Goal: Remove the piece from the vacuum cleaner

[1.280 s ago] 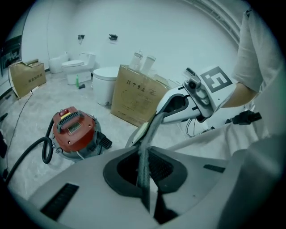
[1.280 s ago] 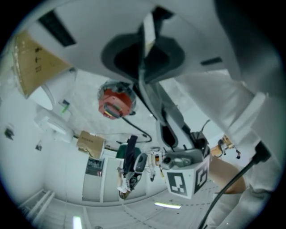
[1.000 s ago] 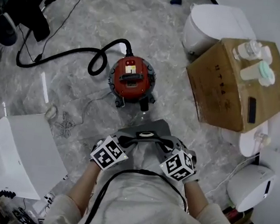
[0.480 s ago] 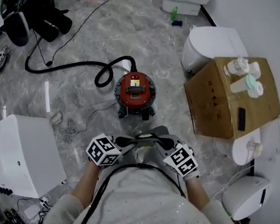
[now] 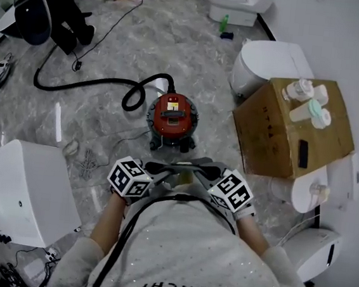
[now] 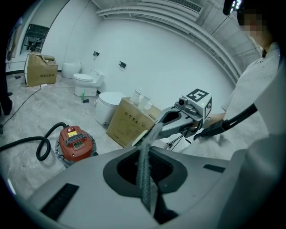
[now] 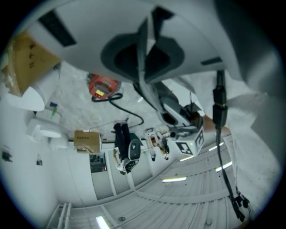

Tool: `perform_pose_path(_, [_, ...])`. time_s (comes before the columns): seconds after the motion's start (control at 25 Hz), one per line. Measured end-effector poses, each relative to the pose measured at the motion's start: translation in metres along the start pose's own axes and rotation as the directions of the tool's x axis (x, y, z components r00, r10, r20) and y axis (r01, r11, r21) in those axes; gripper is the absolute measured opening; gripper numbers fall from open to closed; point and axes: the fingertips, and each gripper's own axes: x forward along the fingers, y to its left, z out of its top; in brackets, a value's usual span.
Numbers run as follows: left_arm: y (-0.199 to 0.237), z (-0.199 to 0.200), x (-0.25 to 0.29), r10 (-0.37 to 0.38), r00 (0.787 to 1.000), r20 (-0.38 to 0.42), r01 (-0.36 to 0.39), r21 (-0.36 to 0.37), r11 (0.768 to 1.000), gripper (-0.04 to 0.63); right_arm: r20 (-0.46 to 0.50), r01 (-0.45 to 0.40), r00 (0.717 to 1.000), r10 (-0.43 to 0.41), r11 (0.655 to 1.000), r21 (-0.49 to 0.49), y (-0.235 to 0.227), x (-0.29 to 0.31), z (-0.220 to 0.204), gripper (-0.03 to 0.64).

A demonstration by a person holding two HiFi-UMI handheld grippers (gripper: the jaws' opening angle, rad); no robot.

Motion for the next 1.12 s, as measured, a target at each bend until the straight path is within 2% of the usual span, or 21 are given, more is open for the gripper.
perform_pose_path(0.2, [0.009, 0.006, -0.001, 0.051, 0.998, 0.024, -0.05, -0.061, 0.997, 0.035, -0.023, -0.025, 0.999, 0.027, 0.998, 0.056, -0.002, 0.001, 0.004, 0.028])
perform_pose_path(0.36, [0.007, 0.005, 0.0, 0.031, 0.999, 0.01, -0.03, -0.094, 0.995, 0.035, -0.042, -0.037, 0.998, 0.039, 0.997, 0.065, -0.002, -0.001, 0.003, 0.028])
perform_pose_path(0.76, [0.003, -0.001, 0.004, -0.006, 0.998, -0.058, -0.001, -0.12, 0.993, 0.035, -0.085, -0.072, 0.993, 0.081, 0.991, 0.113, 0.002, -0.002, -0.004, 0.028])
perform_pose_path(1.12, [-0.004, -0.005, 0.008, -0.025, 0.997, -0.077, 0.015, -0.129, 0.991, 0.035, -0.088, -0.084, 0.992, 0.092, 0.992, 0.091, 0.002, -0.006, -0.009, 0.028])
